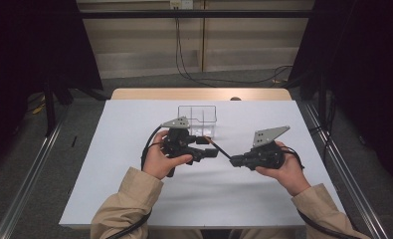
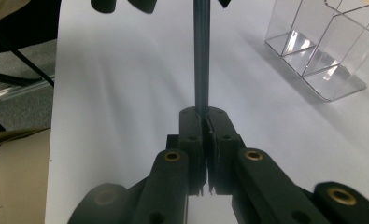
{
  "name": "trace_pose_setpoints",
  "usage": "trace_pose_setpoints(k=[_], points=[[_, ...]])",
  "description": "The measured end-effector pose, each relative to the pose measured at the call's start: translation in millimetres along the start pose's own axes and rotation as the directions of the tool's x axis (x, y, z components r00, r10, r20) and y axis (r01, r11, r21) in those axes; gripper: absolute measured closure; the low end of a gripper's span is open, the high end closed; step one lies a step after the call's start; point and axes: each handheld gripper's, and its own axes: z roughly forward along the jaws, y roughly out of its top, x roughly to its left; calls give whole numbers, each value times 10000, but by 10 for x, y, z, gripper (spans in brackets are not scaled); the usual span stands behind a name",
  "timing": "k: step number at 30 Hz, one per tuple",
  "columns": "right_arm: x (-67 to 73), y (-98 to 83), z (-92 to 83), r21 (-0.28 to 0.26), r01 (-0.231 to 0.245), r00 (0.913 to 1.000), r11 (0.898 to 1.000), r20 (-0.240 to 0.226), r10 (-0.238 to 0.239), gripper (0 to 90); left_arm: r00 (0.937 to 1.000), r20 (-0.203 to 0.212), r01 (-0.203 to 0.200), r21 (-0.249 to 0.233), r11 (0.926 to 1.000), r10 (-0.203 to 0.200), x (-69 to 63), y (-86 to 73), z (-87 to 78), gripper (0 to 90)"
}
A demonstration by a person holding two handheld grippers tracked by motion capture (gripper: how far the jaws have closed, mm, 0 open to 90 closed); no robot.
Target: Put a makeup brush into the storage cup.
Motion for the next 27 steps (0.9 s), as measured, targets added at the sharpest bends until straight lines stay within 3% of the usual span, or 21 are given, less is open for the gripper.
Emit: trace_pose_setpoints(k=[5,9,13,16,24,27], points=[[-4,-2,-8,-25,42,9999,10000,134,-42,856,9999,-123,-97,-27,9999,97,-15,16,26,473],[-2,5,-23,-72,-51,9997,10000,232,53,856,9996,-276,54,-374,9993,-64,-16,30,13,569],[7,20,-28,-80,3,9994,10000,343,0,855,9992,-171,352,-717,9968,-365,-7,28,15,643],[13,28,-12,-132,-11,9993,9999,367,16,855,9992,-153,355,-874,9955,-369,1,21,31,692],[32,46,32,-184,-109,9991,9998,402,116,854,9974,-18,707,-1317,9888,-716,-1,17,61,761],[33,45,39,-159,-51,9991,9999,427,58,854,9978,-9,650,-1351,9887,-657,-7,19,64,772]])
